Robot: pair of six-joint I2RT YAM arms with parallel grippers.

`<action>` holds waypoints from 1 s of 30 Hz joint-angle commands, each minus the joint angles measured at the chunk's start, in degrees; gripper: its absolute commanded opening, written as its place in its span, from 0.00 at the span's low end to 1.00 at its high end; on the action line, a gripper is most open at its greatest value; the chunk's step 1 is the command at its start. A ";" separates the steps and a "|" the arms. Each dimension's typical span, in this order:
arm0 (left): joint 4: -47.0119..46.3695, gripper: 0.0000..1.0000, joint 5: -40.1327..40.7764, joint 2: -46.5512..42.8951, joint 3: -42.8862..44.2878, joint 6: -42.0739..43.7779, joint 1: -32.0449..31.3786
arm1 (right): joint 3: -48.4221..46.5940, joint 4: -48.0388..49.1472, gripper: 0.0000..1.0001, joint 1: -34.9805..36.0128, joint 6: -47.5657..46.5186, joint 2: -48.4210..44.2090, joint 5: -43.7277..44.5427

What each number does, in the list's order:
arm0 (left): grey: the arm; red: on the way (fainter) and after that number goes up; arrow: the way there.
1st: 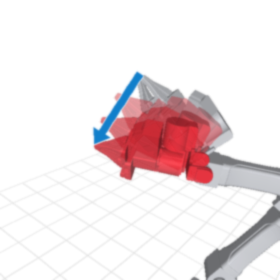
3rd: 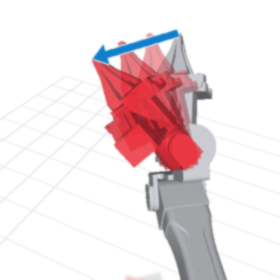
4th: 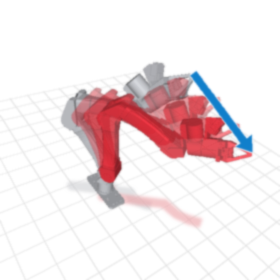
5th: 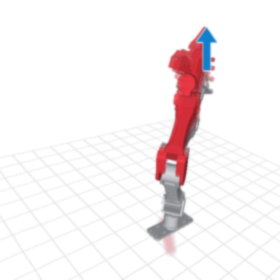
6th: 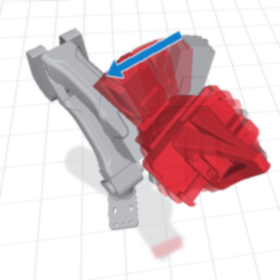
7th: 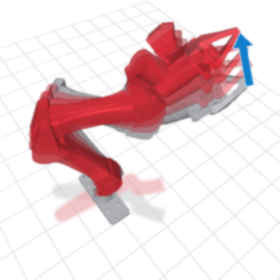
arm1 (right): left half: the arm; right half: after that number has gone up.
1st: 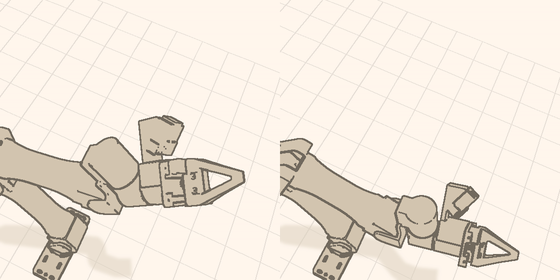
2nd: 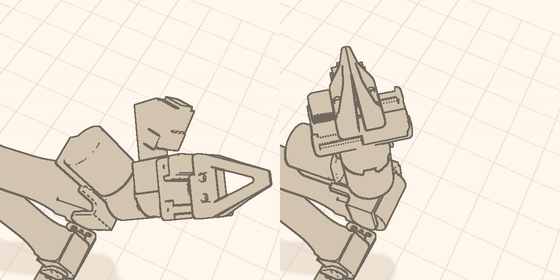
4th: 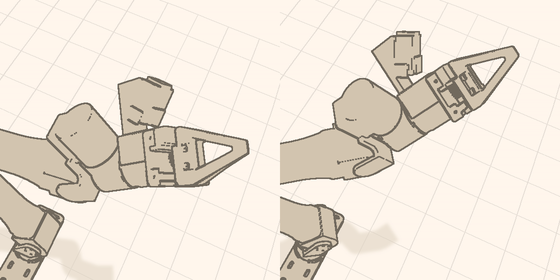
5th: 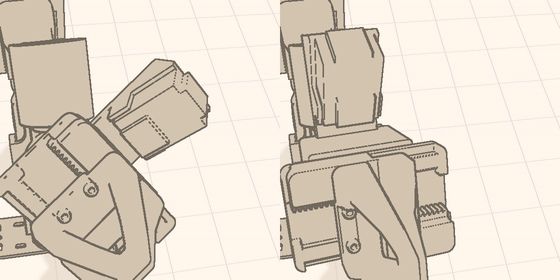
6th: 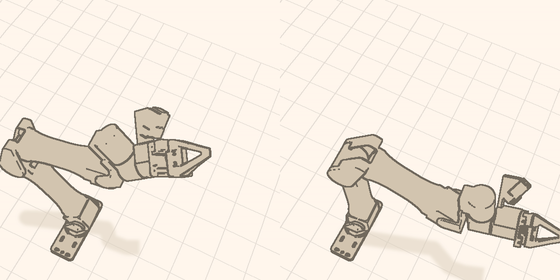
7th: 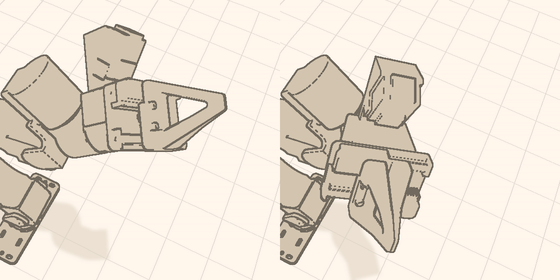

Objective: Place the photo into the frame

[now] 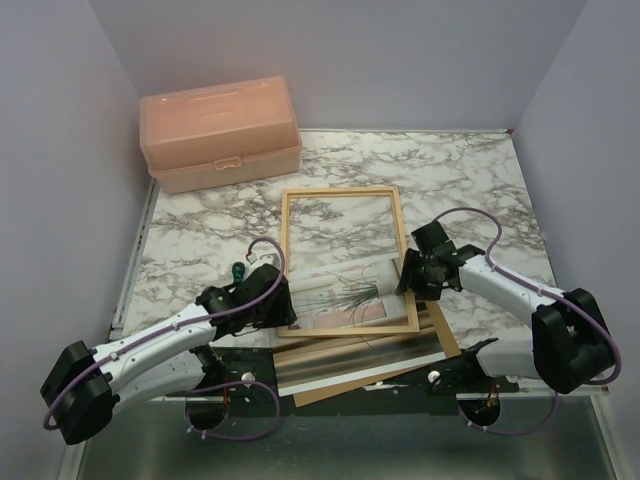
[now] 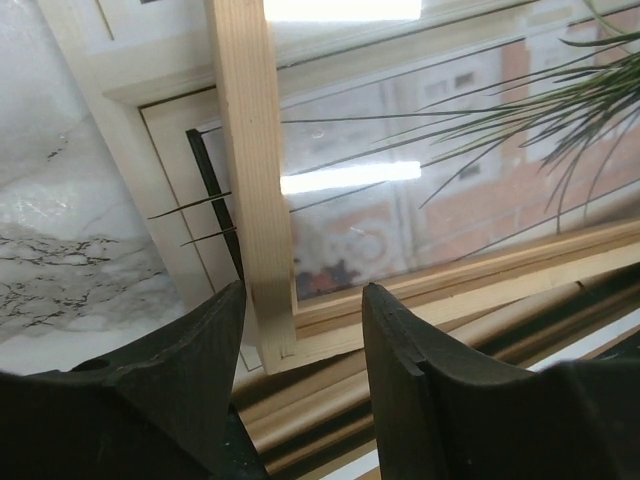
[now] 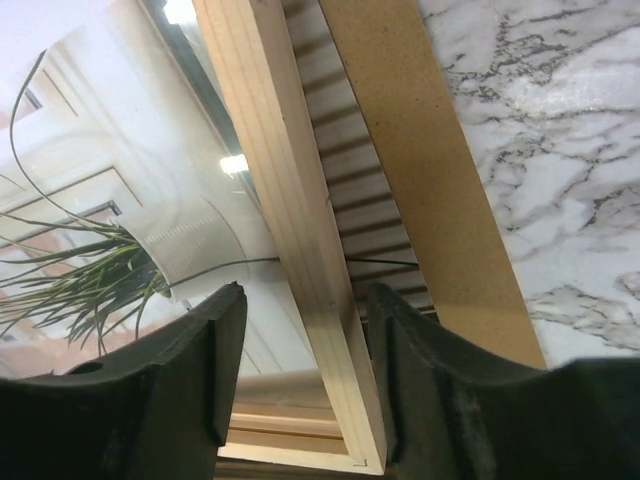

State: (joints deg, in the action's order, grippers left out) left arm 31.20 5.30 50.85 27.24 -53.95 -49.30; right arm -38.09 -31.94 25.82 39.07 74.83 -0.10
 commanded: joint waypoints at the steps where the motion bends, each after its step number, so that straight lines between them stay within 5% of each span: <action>1: -0.79 0.48 -0.97 4.64 1.95 -1.51 0.42 | 1.98 3.39 0.52 0.19 0.78 0.91 -1.26; 13: -3.25 0.24 -1.35 7.95 5.98 0.54 0.41 | -0.77 1.83 0.01 0.19 0.20 -0.44 -0.59; 30: -7.75 0.21 -4.82 20.77 19.22 4.41 0.41 | -11.65 -2.52 0.01 -2.04 -3.90 3.15 8.96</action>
State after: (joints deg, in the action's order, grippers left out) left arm 34.26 7.55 69.30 40.03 -49.19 -48.05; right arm -45.54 -37.76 24.75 32.21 75.31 7.88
